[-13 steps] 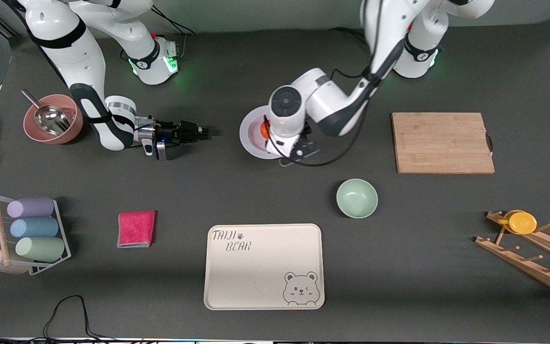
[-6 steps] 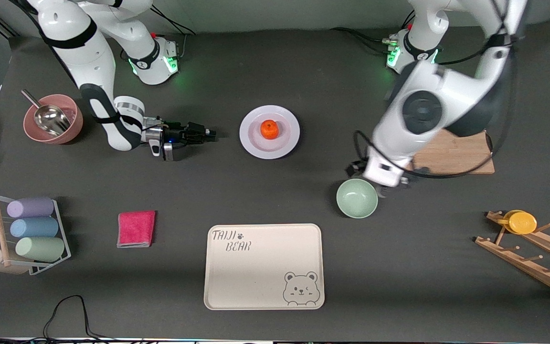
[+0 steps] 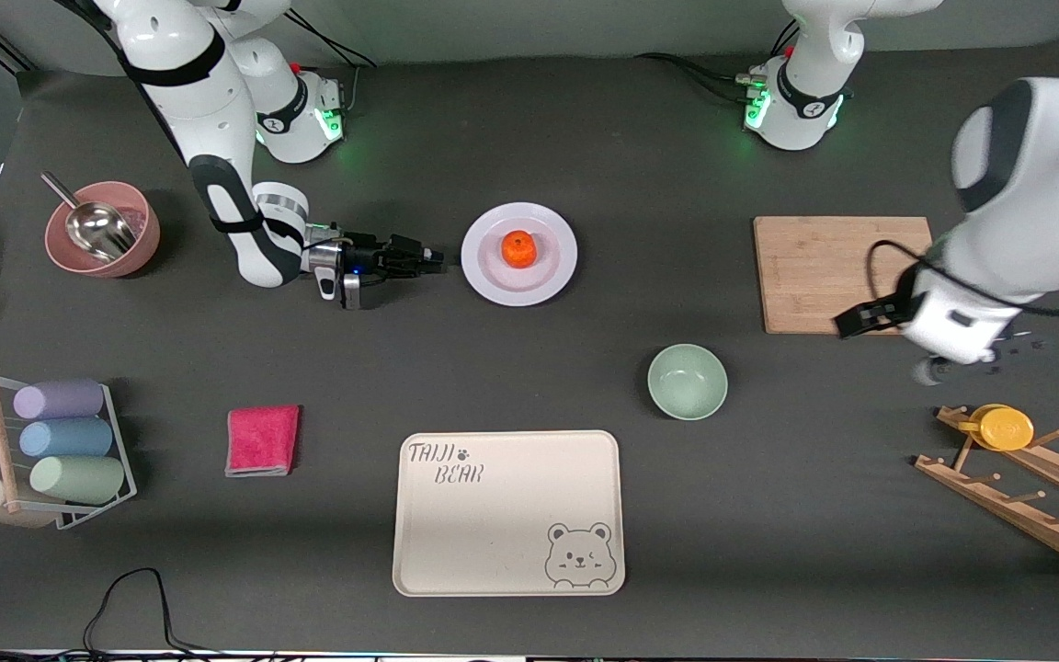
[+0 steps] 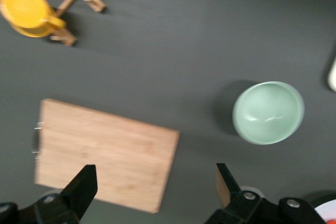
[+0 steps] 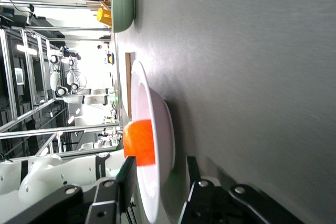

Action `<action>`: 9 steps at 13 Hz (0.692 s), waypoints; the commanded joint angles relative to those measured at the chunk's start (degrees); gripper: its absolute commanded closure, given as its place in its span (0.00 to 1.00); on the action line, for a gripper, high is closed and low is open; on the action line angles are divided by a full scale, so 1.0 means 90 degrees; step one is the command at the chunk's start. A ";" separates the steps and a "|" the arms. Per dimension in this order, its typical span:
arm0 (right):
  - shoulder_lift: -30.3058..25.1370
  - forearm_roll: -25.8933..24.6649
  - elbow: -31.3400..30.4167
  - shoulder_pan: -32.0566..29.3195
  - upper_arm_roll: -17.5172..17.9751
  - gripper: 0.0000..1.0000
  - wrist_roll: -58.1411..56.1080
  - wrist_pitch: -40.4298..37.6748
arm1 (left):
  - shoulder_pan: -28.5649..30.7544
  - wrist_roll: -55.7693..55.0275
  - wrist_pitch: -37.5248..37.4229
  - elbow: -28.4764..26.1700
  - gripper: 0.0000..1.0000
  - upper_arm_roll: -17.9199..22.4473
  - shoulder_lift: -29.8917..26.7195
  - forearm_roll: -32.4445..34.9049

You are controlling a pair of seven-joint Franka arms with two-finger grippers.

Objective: Place orange and plate with both arms
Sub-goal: 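Withdraw the left gripper while the right gripper approaches the plate rim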

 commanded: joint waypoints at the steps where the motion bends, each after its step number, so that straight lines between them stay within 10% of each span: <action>1: 0.0264 0.0490 0.0264 0.0407 -0.0031 0.54 -0.0102 -0.0025 | -0.0266 0.0925 -0.0550 -0.0073 0.00 0.0679 -0.0541 0.0039; 4: 0.0332 0.0890 0.0410 0.0729 -0.0021 0.54 -0.0092 -0.0025 | -0.0375 0.1094 -0.0747 -0.0228 0.00 0.0848 -0.0903 0.0195; 9: 0.0401 0.1009 0.0518 0.0866 -0.0012 0.67 -0.0111 -0.0025 | 0.0465 0.1104 -0.0228 -0.1011 0.00 -0.0070 -0.1422 0.0215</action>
